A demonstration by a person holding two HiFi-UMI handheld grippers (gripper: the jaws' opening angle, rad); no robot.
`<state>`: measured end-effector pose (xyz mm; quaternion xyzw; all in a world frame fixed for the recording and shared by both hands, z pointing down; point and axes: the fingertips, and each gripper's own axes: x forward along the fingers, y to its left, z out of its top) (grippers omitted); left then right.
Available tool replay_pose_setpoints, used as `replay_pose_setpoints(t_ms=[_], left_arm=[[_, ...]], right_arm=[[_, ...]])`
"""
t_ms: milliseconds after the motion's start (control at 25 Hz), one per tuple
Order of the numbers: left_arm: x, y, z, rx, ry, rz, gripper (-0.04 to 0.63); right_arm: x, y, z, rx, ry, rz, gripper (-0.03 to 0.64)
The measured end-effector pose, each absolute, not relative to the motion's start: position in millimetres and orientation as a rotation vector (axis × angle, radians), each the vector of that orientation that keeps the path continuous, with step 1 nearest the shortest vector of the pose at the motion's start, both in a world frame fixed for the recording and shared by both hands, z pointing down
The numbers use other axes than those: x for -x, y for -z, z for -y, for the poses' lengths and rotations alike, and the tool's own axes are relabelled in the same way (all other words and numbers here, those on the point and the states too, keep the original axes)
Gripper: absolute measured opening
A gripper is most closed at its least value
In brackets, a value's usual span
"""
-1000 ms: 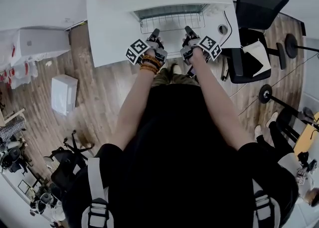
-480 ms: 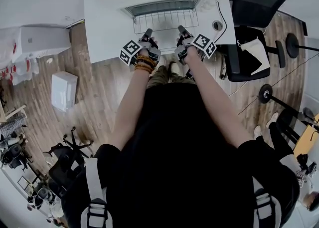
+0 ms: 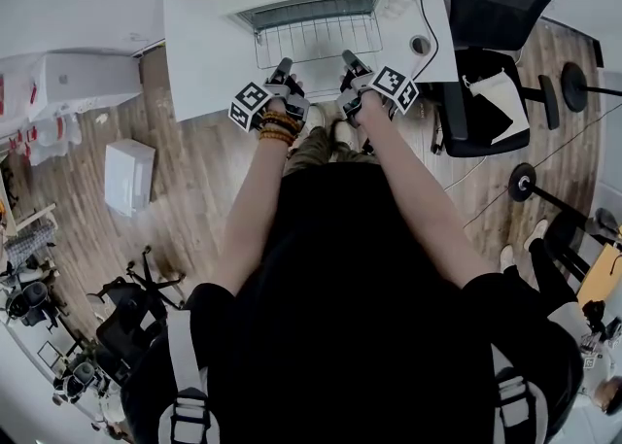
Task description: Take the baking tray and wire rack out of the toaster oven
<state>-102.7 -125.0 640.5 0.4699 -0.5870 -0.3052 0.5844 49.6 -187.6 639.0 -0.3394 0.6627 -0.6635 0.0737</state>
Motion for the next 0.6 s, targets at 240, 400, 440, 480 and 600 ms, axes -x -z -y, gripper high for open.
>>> replay_pose_setpoints(t_ms=[240,400,440,480,600], left_arm=[[99.0,-637.3,116.7,-1.095,0.73,1.383,0.041],[96.1,-636.0,110.6,-1.085,0.749,1.393,0.041],[95.9,-635.4,109.2,-1.085,0.753,1.396,0.041],[95.5,-634.5,108.0,-1.087,0.755,1.4,0.041],[93.0,-631.5,105.2,-1.093,0.762,1.407,0.041]], right_arm=[[-53.6,-635.9,180.0,0.992,1.995,-2.004,0.046],[-56.1,-633.8,174.3,0.965,2.005,-2.006,0.044],[-56.5,-633.2,172.9,0.958,2.006,-2.009,0.044],[-56.9,-632.4,171.7,0.951,2.006,-2.011,0.044],[-59.6,-629.3,168.6,0.932,2.005,-2.006,0.043]])
